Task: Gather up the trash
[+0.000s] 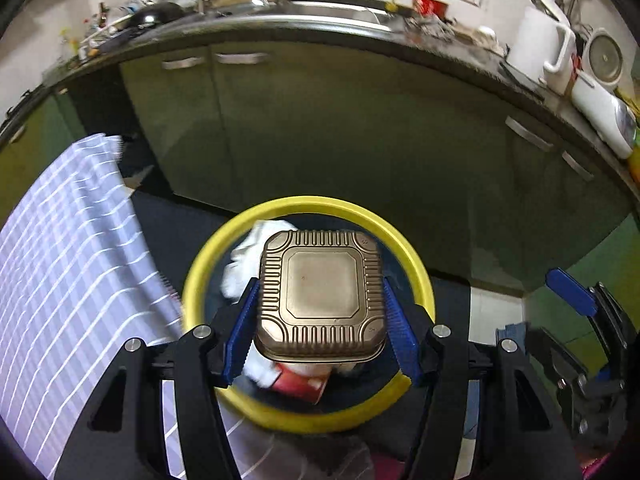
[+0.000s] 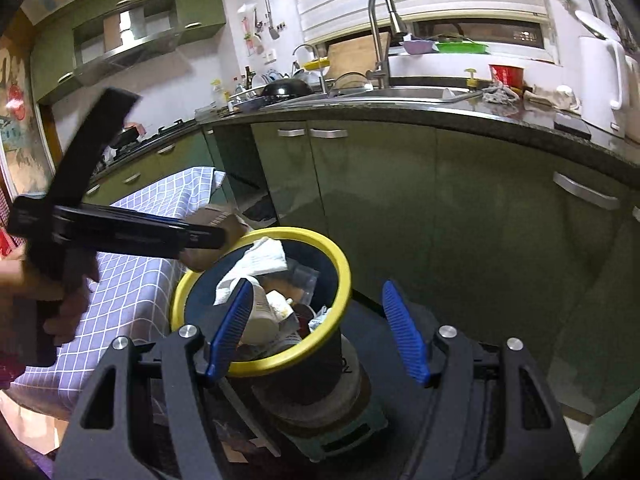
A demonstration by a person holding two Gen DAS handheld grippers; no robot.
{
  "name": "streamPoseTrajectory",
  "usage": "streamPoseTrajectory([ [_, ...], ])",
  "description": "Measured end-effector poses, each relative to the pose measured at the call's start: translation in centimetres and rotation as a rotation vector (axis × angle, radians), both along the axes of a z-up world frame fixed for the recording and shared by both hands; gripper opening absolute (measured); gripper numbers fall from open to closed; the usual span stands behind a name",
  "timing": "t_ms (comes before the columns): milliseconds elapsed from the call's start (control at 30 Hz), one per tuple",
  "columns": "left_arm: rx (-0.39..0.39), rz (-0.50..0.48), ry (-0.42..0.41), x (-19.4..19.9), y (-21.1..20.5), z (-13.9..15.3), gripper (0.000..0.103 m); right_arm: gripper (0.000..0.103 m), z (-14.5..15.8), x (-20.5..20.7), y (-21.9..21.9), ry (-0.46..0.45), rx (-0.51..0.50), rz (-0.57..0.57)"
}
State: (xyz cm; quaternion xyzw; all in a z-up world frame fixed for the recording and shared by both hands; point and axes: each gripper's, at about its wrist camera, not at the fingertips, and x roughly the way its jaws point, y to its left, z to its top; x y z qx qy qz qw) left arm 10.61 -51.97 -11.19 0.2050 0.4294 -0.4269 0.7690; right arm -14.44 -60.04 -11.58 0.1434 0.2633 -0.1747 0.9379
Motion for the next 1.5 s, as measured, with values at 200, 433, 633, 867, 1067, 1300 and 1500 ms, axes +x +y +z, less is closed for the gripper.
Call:
streamPoseTrajectory([
  [200, 0.039, -0.026, 0.043, 0.3, -3.4, -2.6, 0.061, 0.067, 0.0, -0.6, -0.6, -0.002, 0.006, -0.022],
  [433, 0.022, -0.012, 0.042, 0.5, -2.1, -2.5, 0.085, 0.068, 0.5, -0.6, -0.2, -0.004, 0.0, -0.013],
  [633, -0.098, 0.069, -0.073, -0.7, 6.7, 2.5, 0.093, 0.072, 1.0, 1.1, 2.3, 0.008, -0.01, 0.076],
  [867, -0.178, 0.286, -0.313, -3.6, 21.2, 6.9, 0.098, 0.079, 1.5, 4.6, 9.6, 0.014, -0.029, 0.292],
  [1067, -0.166, 0.541, -0.393, -5.3, 32.8, 8.0, 0.098, 0.089, 3.2, 6.6, 16.2, -0.026, -0.061, 0.451],
  [1300, -0.174, 0.741, -0.463, -7.9, 43.1, 9.1, 0.098, 0.096, 7.8, 7.3, 21.0, -0.104, -0.135, 0.49],
  [1500, -0.201, 0.778, -0.525, -10.7, 46.4, 10.1, 0.098, 0.096, 9.8, 7.2, 21.1, -0.122, -0.112, 0.408],
])
